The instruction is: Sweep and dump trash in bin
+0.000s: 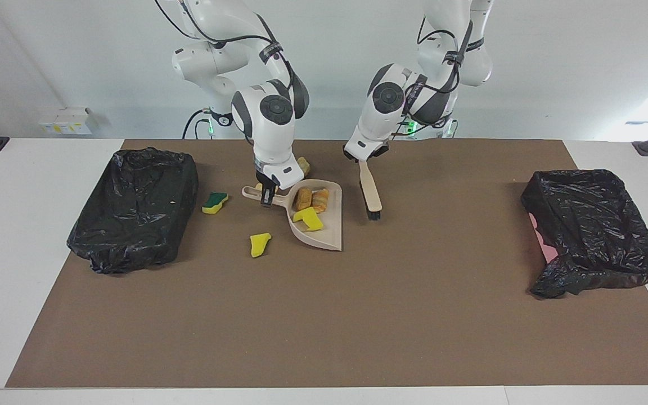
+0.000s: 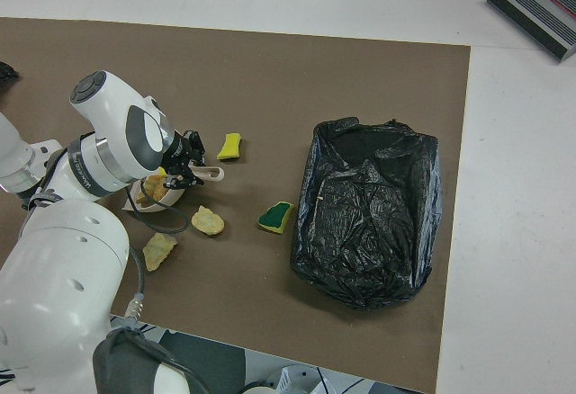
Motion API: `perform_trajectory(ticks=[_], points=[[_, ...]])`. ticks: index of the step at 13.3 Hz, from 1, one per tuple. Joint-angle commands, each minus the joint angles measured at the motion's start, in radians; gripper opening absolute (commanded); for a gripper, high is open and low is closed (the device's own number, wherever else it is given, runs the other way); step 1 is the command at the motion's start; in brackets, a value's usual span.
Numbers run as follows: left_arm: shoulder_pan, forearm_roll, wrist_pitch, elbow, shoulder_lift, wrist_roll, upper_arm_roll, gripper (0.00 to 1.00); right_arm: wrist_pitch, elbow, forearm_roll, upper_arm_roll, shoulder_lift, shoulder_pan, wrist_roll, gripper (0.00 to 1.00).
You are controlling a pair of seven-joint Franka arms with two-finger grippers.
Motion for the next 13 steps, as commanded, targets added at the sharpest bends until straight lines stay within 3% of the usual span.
perform_trajectory(ticks=[1,4,7,10,11,12,13], points=[[-0.068,0.020,0.063,-0.139,-0.110,-0.040,0.007,0.00,0.001,-0.028,0.020,0.008,-0.085,-0.114,-0.132,0.00],[-0.136,0.015,0.093,-0.173,-0.124,-0.092,0.004,0.00,-0.045,0.000,0.092,0.003,-0.131,-0.272,-0.307,0.00],[-0.183,-0.031,0.228,-0.239,-0.121,-0.089,0.002,0.00,-0.120,0.093,0.100,0.003,-0.144,-0.428,-0.459,0.00],[-0.183,-0.075,0.234,-0.239,-0.090,-0.078,0.002,0.00,-0.129,0.135,0.133,0.000,-0.144,-0.560,-0.631,0.00],[-0.183,-0.075,0.229,-0.236,-0.088,-0.069,0.004,0.63,-0.134,0.135,0.156,-0.004,-0.150,-0.599,-0.680,0.00],[-0.180,-0.075,0.231,-0.230,-0.085,-0.068,0.006,1.00,-0.158,0.133,0.167,-0.008,-0.157,-0.634,-0.712,0.00],[-0.171,-0.075,0.229,-0.219,-0.081,-0.068,0.006,1.00,-0.175,0.135,0.167,-0.014,-0.161,-0.671,-0.746,0.00]])
